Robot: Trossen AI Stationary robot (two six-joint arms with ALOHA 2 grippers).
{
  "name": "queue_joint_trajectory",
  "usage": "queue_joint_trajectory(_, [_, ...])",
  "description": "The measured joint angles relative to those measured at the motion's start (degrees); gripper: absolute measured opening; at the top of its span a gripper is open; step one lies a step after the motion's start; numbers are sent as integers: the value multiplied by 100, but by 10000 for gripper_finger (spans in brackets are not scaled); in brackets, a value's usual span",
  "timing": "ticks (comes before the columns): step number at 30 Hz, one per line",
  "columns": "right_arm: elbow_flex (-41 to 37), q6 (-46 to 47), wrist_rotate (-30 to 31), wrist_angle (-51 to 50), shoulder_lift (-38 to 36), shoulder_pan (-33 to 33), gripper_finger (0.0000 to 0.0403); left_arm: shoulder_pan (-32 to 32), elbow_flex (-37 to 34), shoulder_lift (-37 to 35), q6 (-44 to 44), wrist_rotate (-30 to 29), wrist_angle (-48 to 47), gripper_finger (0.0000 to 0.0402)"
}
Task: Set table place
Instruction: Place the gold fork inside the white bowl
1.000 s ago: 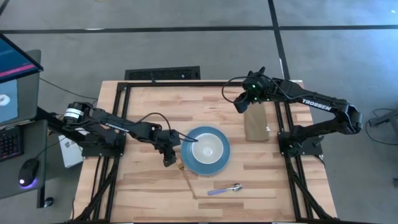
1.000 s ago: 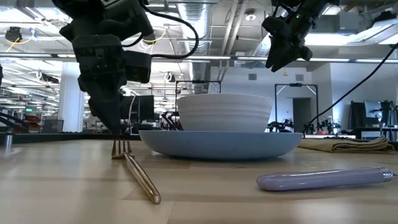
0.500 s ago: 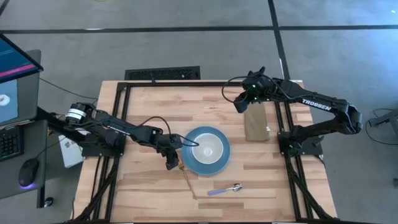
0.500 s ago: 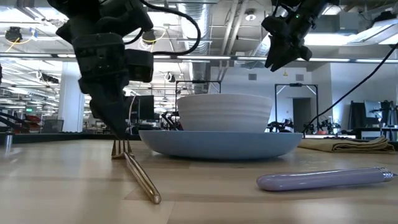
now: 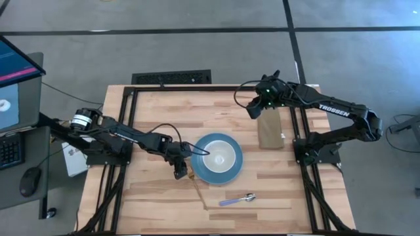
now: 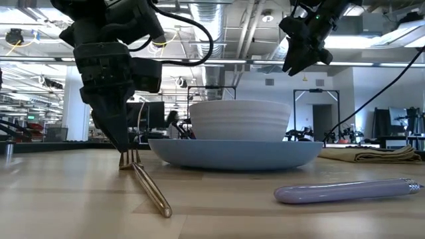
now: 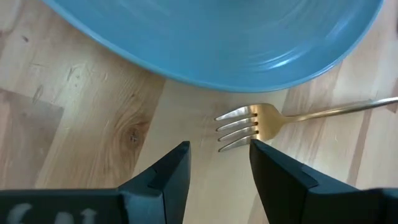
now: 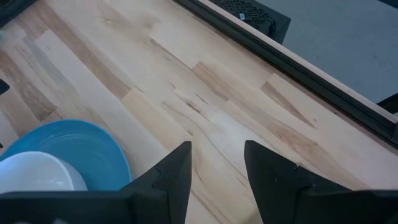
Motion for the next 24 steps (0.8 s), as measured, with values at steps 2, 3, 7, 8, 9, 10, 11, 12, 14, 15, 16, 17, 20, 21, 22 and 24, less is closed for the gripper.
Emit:
queue_joint_trajectory(2, [0,-2,0,0,0,0,171,0,0,0,-11,0,-7,155])
queue_joint_trajectory(3, [-1,-2,0,0,0,0,171,0,0,0,-11,0,0,155])
queue_joint_trajectory(7, [0,-70,0,0,0,0,171,11,0,3,26,-3,4,155])
queue_joint_trajectory(8, [-1,-93,0,0,0,0,171,12,0,44,21,-2,35,155])
queue_joint_trajectory(9, [-1,-94,0,0,0,0,171,26,4,89,-3,5,101,155])
queue_joint_trajectory(10, [-1,-94,0,0,0,0,171,26,3,105,-30,24,102,155])
queue_joint_trajectory(11, [-1,-94,0,0,0,0,171,26,2,137,-50,50,154,155])
queue_joint_trajectory(12, [0,-94,0,-2,0,0,171,26,22,212,-85,74,337,155])
queue_joint_trajectory(14, [-2,-94,-2,-4,0,2,171,27,22,271,-121,102,445,155])
queue_joint_trajectory(15, [0,-94,0,2,0,2,171,26,22,316,-127,149,535,155])
queue_joint_trajectory(16, [0,-94,0,-4,0,2,171,26,24,374,-138,194,648,155])
queue_joint_trajectory(17, [-1,-94,-2,-18,2,2,171,27,24,421,-161,248,616,155])
queue_joint_trajectory(20, [2,-94,-2,-31,2,2,171,48,20,480,-270,498,583,153])
queue_joint_trajectory(21, [0,-97,-1,-48,2,1,171,48,26,520,-292,526,621,151])
queue_joint_trajectory(22, [0,-101,0,-42,2,2,171,48,26,545,-294,525,634,148])
queue_joint_trajectory(24, [0,-107,-1,-60,2,2,171,55,24,545,-304,542,683,138])
